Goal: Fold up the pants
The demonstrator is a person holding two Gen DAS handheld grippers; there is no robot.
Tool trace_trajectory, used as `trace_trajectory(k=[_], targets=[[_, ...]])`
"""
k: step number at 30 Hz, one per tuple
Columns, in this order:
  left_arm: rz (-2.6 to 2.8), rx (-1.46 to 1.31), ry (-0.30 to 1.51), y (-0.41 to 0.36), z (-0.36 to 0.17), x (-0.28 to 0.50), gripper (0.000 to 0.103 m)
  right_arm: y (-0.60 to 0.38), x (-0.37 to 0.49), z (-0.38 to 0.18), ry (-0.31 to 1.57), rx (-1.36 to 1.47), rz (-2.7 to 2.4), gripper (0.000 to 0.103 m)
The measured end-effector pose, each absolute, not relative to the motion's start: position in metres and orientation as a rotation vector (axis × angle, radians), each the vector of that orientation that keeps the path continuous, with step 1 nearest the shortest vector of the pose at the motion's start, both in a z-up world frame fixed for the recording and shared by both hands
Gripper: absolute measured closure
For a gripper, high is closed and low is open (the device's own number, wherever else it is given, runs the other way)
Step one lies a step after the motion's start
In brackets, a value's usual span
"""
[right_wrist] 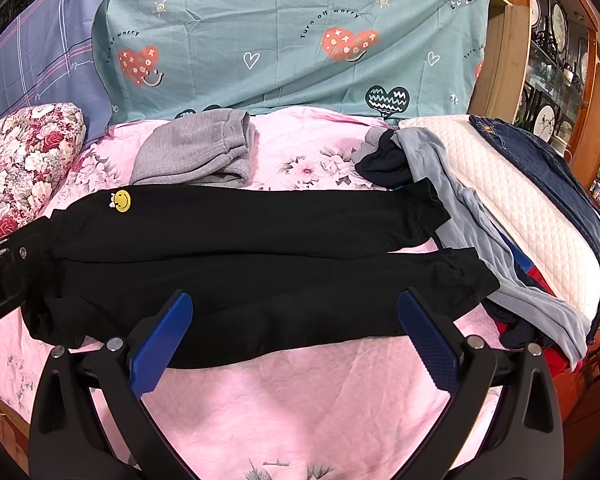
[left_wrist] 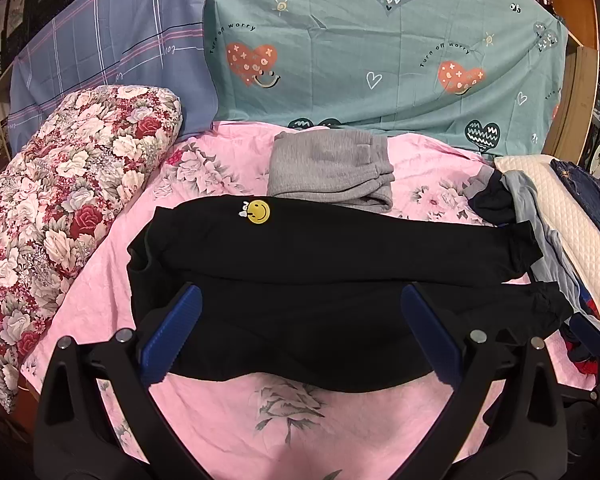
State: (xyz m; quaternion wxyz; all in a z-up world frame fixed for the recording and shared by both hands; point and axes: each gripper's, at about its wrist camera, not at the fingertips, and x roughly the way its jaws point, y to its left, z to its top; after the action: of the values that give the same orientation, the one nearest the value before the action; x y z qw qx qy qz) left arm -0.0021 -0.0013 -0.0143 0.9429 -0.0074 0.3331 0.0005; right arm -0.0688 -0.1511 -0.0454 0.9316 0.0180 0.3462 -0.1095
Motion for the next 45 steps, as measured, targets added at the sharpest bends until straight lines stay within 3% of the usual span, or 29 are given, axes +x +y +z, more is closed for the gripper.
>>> trace_trajectory(k=[45], targets=[[-0.001, -0.017, 0.709, 0.0022, -0.0196, 0.0051, 0.002, -0.1504, -0.0636, -0.0524, 0.730, 0.044, -0.215, 0.001]])
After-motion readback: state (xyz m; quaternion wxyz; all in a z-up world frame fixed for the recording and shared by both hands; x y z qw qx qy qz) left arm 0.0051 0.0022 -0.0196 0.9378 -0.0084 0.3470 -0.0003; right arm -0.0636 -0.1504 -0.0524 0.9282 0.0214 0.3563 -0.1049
